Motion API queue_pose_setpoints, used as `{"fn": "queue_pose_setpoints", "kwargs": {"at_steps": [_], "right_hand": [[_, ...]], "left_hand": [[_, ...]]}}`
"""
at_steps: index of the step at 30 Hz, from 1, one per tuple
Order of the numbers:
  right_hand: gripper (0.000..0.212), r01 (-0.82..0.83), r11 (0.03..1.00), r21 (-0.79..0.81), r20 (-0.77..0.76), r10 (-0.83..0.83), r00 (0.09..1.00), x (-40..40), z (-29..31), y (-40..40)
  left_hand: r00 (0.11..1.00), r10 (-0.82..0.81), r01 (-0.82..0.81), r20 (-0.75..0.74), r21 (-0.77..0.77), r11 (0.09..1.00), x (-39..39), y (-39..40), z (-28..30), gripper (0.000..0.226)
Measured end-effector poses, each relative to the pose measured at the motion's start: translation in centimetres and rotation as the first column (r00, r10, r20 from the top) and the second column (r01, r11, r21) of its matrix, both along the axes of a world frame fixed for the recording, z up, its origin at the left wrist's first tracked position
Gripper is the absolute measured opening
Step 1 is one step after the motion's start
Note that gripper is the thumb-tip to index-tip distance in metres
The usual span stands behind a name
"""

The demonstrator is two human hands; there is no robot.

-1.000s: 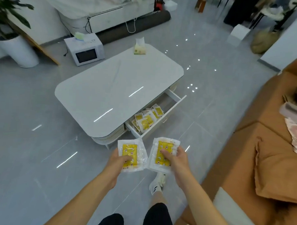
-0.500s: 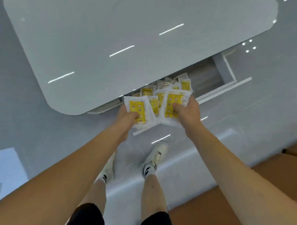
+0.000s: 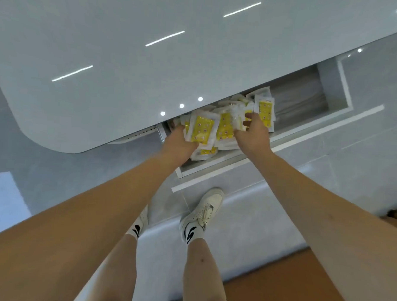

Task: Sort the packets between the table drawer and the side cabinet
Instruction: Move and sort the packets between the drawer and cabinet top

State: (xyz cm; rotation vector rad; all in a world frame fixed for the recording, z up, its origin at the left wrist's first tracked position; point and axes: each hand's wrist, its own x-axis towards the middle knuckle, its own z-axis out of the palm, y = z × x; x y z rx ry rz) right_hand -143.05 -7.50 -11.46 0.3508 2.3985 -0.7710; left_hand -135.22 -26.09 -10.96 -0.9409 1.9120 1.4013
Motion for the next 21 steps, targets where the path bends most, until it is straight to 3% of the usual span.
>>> {"fn": "queue_pose_setpoints", "kwargs": {"at_steps": [4,6,9,17,21], "right_hand": [[0.049,-0.231,0.964,0.134,-0.116,0.247,0.962,1.5,4.8,0.8],[0.046,-0.261,0.952,0.162,-0.155,0.285,0.946,2.3,8.8,0.8],[0.047,-0.285,0.938,0.197,-0.203,0.323,0.924,3.3,16.5,0.3],[0.049,-0.122,0.969,0.215,-0.395,0.2,0.896,7.2,39.9,-0.1],[0.047,0.008,0.974,0.225,-0.498,0.108,0.861,12.4,48.6,-0.5]], "left_hand": [[0.926,-0.374,0.36,-0.05,-0.184,0.915,1.1,-0.2,4.3,0.045],[0.882,-0.467,0.443,-0.066,-0.227,0.868,1.3,-0.4,8.0,0.057],[0.818,-0.56,0.509,-0.129,-0.291,0.81,0.7,-1.4,15.6,0.055],[0.522,-0.817,0.59,-0.246,-0.587,0.554,-1.3,-2.8,40.3,0.062],[0.381,-0.861,0.607,-0.337,-0.612,0.507,1.0,-3.1,49.0,0.062]]}}
